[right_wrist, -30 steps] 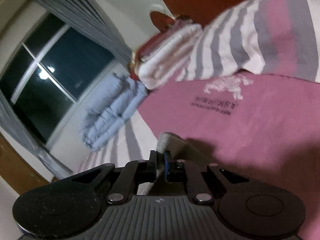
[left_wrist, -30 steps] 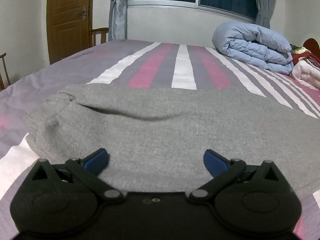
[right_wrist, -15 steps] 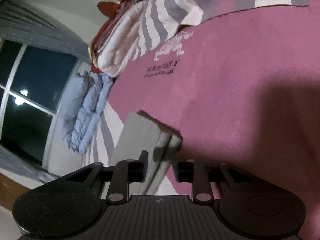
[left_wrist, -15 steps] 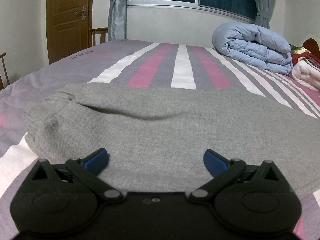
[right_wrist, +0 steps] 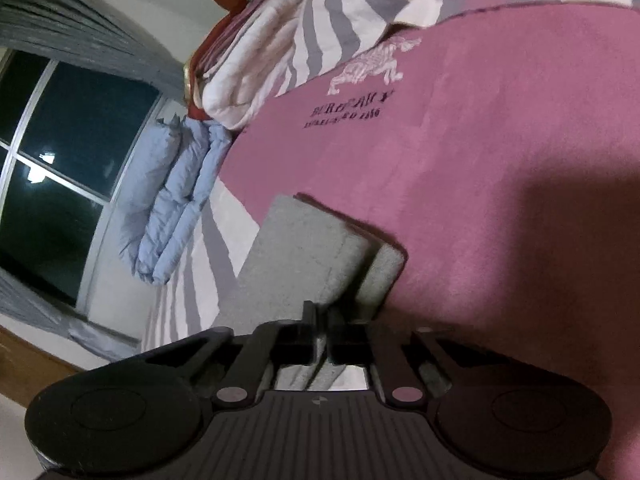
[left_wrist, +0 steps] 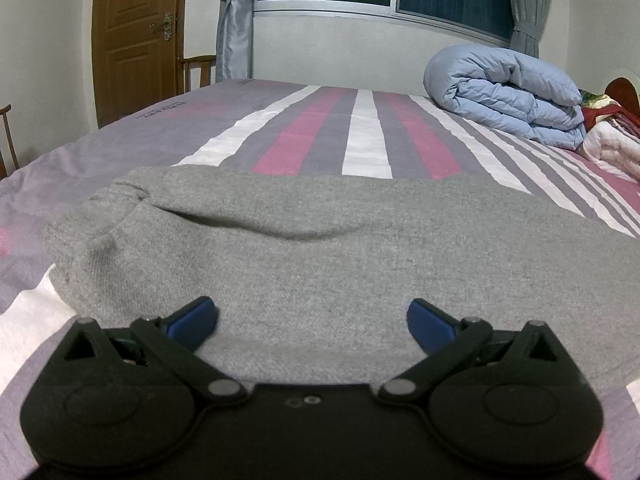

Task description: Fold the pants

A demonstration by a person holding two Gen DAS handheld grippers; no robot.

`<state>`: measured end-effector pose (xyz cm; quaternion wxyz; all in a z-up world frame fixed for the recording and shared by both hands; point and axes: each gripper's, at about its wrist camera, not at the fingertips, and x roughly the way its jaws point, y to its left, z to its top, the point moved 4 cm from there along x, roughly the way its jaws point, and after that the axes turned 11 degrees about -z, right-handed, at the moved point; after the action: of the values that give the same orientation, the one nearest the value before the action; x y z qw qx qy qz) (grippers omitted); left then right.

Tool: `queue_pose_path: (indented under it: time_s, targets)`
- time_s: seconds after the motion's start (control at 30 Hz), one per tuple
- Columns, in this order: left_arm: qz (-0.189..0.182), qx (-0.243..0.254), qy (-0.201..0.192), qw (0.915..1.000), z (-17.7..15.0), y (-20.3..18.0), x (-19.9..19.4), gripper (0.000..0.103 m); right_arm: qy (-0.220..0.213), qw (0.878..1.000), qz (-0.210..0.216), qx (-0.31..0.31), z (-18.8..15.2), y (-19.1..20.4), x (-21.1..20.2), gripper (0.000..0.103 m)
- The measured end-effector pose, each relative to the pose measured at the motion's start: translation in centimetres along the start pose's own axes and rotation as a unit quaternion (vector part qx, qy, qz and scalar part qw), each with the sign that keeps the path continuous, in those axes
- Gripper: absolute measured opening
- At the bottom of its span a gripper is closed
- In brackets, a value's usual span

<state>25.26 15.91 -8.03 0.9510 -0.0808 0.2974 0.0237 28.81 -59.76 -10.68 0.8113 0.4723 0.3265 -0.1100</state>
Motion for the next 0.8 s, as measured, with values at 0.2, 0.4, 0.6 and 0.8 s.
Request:
queue_pose_path:
  time_s: [0.2,0.4,0.6,0.8]
  targets:
    - [-0.001,-0.001,0.000,1.0000,0.0,-0.1,0.0,0.097,-0.004,1.000,-0.007,0.022,-0.5,-1.4,-0.4,0.012]
    - [-0.002,-0.002,-0.001,1.0000,0.0,-0.1,0.1,0.097,-0.027,0.999,0.001,0.028,-0.5,-1.8,-2.4,0.058]
    - [-0.002,-0.002,-0.001,1.0000,0.0,-0.1,0.0,0.097,-0.011,0.999,0.012,0.035,-0.1,-1.8,-0.6,0.056]
    - [-0.001,-0.002,-0.001,1.0000,0.0,-0.1,0.0,0.097,-0.002,1.000,0.025,0.016,0.3,-1.0,1.2,0.054]
